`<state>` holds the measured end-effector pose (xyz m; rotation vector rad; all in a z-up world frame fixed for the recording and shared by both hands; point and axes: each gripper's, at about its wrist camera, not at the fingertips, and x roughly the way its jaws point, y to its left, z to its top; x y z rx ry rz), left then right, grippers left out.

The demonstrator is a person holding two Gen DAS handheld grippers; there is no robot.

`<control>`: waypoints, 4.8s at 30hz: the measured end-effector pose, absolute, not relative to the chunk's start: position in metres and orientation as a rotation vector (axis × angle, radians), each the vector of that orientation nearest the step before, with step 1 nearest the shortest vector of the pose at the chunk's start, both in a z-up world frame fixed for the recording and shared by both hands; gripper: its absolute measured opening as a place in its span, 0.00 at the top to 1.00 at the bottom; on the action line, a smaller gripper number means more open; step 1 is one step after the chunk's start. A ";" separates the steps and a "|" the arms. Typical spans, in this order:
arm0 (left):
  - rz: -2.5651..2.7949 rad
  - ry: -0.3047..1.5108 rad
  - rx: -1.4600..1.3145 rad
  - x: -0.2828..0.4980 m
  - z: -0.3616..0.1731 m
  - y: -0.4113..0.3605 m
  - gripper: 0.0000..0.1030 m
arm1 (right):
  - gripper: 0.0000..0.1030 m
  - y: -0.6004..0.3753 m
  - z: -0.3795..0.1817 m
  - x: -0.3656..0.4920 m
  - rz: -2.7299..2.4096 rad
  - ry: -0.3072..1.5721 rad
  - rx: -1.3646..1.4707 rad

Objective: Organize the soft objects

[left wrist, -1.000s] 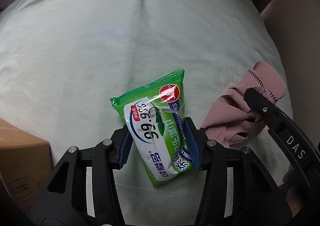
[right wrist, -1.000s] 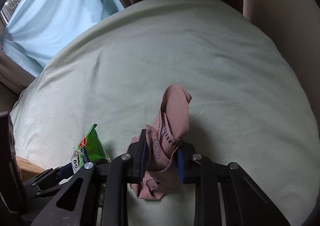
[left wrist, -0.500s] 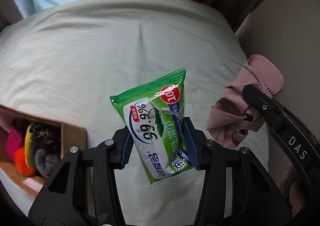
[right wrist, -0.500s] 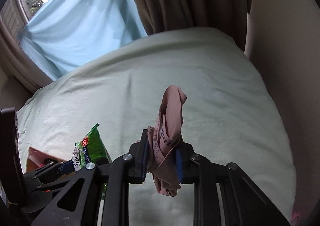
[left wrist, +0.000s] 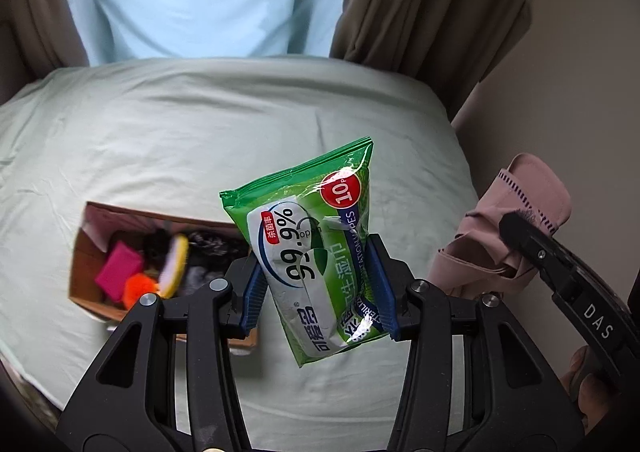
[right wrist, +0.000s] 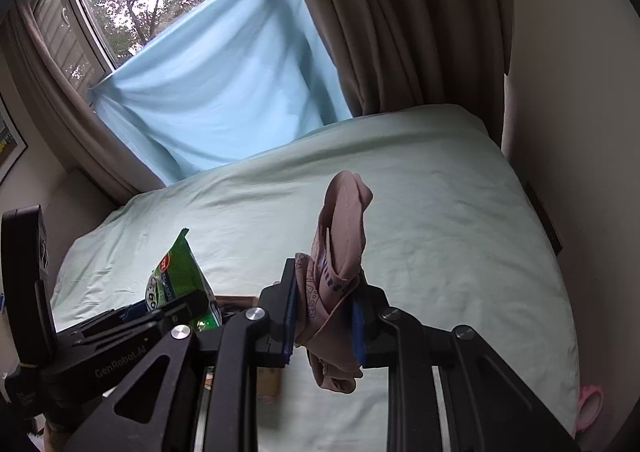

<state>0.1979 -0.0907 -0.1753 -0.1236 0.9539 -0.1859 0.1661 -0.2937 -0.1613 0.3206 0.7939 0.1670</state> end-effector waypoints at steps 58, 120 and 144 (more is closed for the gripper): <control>-0.177 1.262 0.059 0.279 -0.354 0.193 0.59 | 0.80 0.034 -0.322 0.262 0.251 1.233 0.378; -0.102 0.539 -0.041 0.044 0.025 0.144 0.00 | 0.01 -0.078 0.000 0.042 0.017 0.568 0.002; -0.083 0.442 0.025 0.015 0.027 0.114 0.00 | 0.01 -0.100 0.010 0.008 0.009 0.473 0.036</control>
